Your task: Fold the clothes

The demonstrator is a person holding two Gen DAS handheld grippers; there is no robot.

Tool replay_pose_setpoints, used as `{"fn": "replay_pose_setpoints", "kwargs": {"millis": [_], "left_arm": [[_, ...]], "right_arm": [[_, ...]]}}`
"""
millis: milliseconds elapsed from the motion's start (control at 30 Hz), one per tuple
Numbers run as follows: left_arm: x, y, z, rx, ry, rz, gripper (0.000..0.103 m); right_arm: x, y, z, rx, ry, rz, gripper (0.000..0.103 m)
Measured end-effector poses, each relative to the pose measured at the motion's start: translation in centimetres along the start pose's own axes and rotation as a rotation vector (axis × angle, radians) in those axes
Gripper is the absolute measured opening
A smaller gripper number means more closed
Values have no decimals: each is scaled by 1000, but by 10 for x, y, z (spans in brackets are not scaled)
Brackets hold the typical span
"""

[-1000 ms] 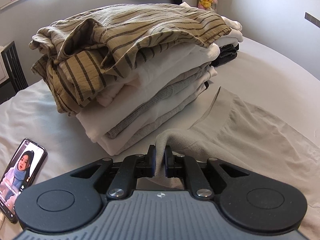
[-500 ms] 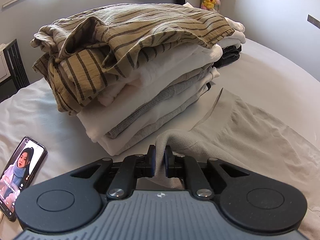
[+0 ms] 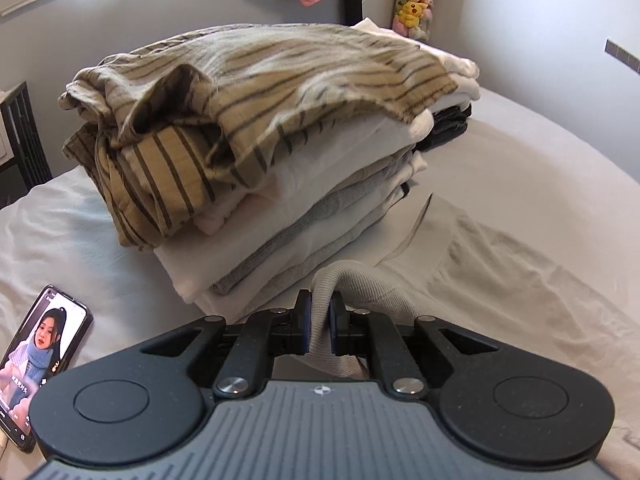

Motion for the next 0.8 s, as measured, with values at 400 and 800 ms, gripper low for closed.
{"fn": "replay_pose_setpoints", "kwargs": {"millis": [400,800], "left_arm": [[29,-13,11,204,-97,-102,10],[18,-26,0,256,-298,-111,13]], "right_arm": [[-12,50,-52,60,31,22,5],[-4,53,-63,95,45,88,6]]}}
Point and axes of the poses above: each gripper's, at about its wrist camera, not at the fingertips, and y roughly against the way its jaws point, x to its left, z to its top, the point moved 3 cm from there along -y, roughly the way its jaws point, and after that the axes turned 13 degrees about z, right-handed, at the moved point
